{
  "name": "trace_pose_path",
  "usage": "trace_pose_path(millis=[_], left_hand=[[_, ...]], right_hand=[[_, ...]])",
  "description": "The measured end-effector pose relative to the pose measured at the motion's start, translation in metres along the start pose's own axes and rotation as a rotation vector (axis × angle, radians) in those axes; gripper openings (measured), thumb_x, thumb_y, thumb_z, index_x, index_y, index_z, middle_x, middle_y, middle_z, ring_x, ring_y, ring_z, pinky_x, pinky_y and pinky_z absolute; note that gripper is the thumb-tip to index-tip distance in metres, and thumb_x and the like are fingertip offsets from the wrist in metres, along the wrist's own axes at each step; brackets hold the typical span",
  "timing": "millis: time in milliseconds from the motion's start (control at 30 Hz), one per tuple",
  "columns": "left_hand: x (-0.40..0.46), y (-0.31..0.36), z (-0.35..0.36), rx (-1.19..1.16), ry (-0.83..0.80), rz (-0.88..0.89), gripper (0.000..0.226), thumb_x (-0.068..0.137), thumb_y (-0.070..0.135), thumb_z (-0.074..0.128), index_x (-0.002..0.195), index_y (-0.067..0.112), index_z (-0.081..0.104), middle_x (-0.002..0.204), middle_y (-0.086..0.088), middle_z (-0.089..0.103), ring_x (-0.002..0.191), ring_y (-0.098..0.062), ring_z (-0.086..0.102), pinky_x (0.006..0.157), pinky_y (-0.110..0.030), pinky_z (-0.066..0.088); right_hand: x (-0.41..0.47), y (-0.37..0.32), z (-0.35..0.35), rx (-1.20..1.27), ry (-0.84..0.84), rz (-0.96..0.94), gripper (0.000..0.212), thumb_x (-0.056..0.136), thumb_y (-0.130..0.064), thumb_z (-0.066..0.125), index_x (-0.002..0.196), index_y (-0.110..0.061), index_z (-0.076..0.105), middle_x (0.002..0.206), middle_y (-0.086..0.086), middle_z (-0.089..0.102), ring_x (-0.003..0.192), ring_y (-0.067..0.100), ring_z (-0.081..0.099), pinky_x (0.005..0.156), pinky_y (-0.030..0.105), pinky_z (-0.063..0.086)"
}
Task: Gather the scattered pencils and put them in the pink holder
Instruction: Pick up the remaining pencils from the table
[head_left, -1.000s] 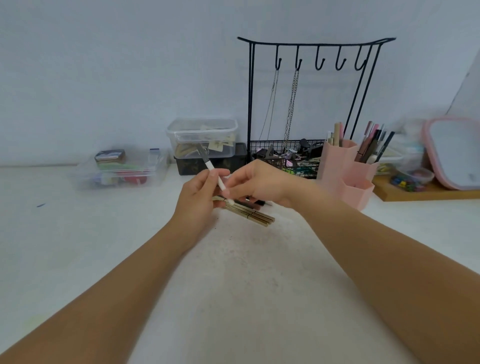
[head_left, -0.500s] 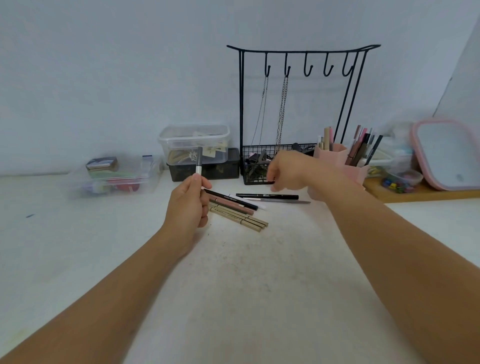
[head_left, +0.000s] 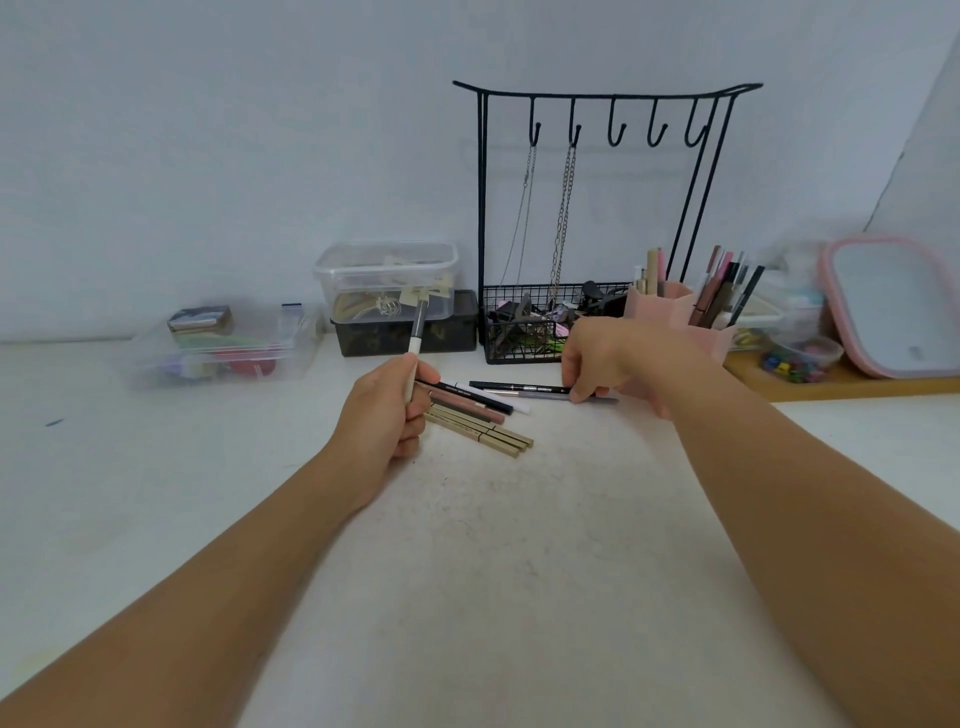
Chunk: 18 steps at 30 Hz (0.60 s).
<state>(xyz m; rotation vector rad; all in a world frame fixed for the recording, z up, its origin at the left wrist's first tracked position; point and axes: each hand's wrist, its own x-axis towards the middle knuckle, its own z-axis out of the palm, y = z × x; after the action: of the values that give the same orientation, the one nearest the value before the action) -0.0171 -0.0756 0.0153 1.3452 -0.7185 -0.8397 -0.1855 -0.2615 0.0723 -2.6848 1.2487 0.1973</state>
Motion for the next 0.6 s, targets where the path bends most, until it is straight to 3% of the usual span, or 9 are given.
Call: trace_pose_path(millis=[100, 167, 300, 433, 600], left_hand=[[0.000, 0.001, -0.001, -0.020, 0.001, -0.006, 0.024, 0.101, 0.022, 0.041, 0.088, 0.015, 0.060, 0.057, 0.003, 0.036, 0.045, -0.010, 0.025, 0.041, -0.022, 0.019], [0.001, 0.000, -0.001, -0.018, 0.001, -0.016, 0.028, 0.105, 0.027, 0.040, 0.089, 0.014, 0.060, 0.056, 0.004, 0.036, 0.046, -0.010, 0.024, 0.040, -0.022, 0.019], [0.003, 0.000, -0.001, -0.014, 0.006, -0.026, 0.034, 0.107, 0.038, 0.041, 0.091, 0.014, 0.060, 0.055, 0.005, 0.035, 0.047, -0.010, 0.024, 0.039, -0.023, 0.020], [0.004, 0.000, -0.002, -0.036, 0.009, -0.015, 0.027, 0.103, 0.038, 0.050, 0.092, 0.014, 0.058, 0.058, 0.004, 0.032, 0.048, -0.010, 0.023, 0.041, -0.024, 0.019], [0.004, -0.002, -0.003, -0.093, 0.004, 0.020, 0.024, 0.098, 0.038, 0.061, 0.098, 0.014, 0.057, 0.063, 0.003, 0.034, 0.052, -0.011, 0.025, 0.045, -0.026, 0.020]], right_hand=[[0.001, -0.004, 0.002, 0.007, -0.048, -0.007, 0.025, 0.084, -0.020, 0.080, 0.104, -0.007, 0.076, 0.095, 0.012, 0.077, 0.078, 0.021, 0.069, 0.083, 0.041, 0.062], [0.000, -0.005, 0.002, 0.034, -0.067, -0.010, 0.026, 0.083, -0.020, 0.081, 0.103, -0.004, 0.075, 0.086, 0.010, 0.075, 0.072, 0.020, 0.065, 0.079, 0.041, 0.063], [-0.006, -0.003, -0.004, 0.229, -0.068, -0.024, 0.018, 0.083, -0.015, 0.081, 0.097, -0.007, 0.073, 0.077, 0.002, 0.070, 0.064, 0.013, 0.066, 0.054, 0.021, 0.054], [-0.011, -0.011, -0.012, 0.500, -0.047, -0.116, 0.019, 0.087, -0.010, 0.077, 0.101, 0.001, 0.069, 0.079, 0.005, 0.073, 0.066, 0.012, 0.072, 0.064, 0.023, 0.059], [-0.024, -0.050, -0.008, 0.877, -0.185, -0.304, 0.012, 0.092, -0.007, 0.070, 0.100, 0.001, 0.064, 0.074, 0.004, 0.075, 0.085, 0.021, 0.077, 0.078, 0.026, 0.062]])
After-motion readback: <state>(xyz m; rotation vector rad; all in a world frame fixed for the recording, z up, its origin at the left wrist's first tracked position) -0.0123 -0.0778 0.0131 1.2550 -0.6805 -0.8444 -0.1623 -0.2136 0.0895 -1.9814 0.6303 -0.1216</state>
